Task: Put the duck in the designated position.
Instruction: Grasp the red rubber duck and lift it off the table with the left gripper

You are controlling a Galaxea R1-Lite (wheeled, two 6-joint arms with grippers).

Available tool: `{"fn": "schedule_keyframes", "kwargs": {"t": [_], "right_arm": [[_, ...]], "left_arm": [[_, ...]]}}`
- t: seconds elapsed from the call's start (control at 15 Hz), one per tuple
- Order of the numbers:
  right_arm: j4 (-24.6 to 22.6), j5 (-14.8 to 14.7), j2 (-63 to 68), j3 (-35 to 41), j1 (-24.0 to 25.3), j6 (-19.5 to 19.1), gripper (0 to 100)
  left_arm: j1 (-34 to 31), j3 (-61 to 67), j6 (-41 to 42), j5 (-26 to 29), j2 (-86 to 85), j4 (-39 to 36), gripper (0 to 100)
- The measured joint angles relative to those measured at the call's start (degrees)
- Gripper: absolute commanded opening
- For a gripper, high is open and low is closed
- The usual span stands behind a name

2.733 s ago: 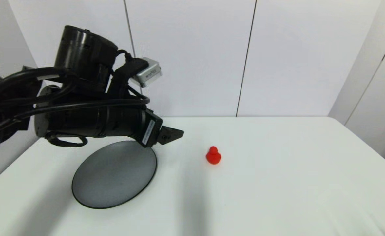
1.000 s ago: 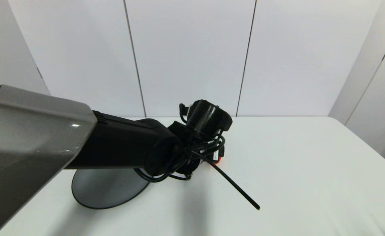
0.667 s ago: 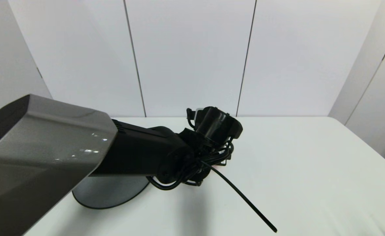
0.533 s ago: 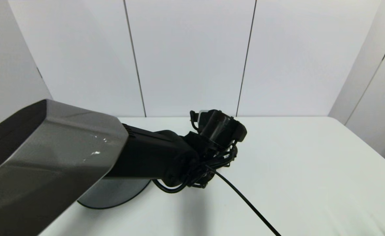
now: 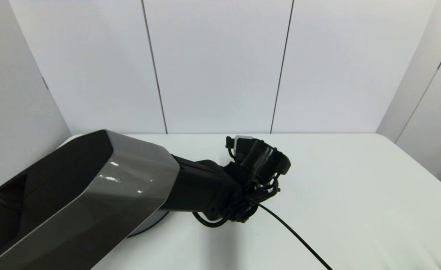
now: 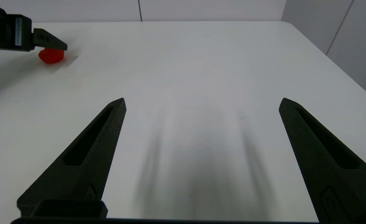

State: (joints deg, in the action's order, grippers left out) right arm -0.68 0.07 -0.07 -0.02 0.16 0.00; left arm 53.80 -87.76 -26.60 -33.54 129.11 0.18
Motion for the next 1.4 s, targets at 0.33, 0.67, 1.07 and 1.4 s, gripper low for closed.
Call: {"fn": "schedule_keyframes", "kwargs": {"t": [0.33,0.67,1.07,1.4], "right_arm": [[0.02,0.0,0.0,0.0,0.0,0.0,100],[0.0,0.0,0.0,0.0,0.0,0.02,100],[0.0,0.0,0.0,0.02,0.0,0.0,100],[0.02,-0.02,0.0,0.02,0.0,0.02,100]], "left_arm": [[0.06,-0.11,-0.38,-1.99,1.35,-0.11,100],[0.17,-0.28,-0.57,-1.94,1.79,-1.15,100],[0.5,-0.39,-1.18,-2.93,2.17,-1.22,100],[1.19,-0.69,-1.37,-2.99,2.73,-1.26,100]]}}
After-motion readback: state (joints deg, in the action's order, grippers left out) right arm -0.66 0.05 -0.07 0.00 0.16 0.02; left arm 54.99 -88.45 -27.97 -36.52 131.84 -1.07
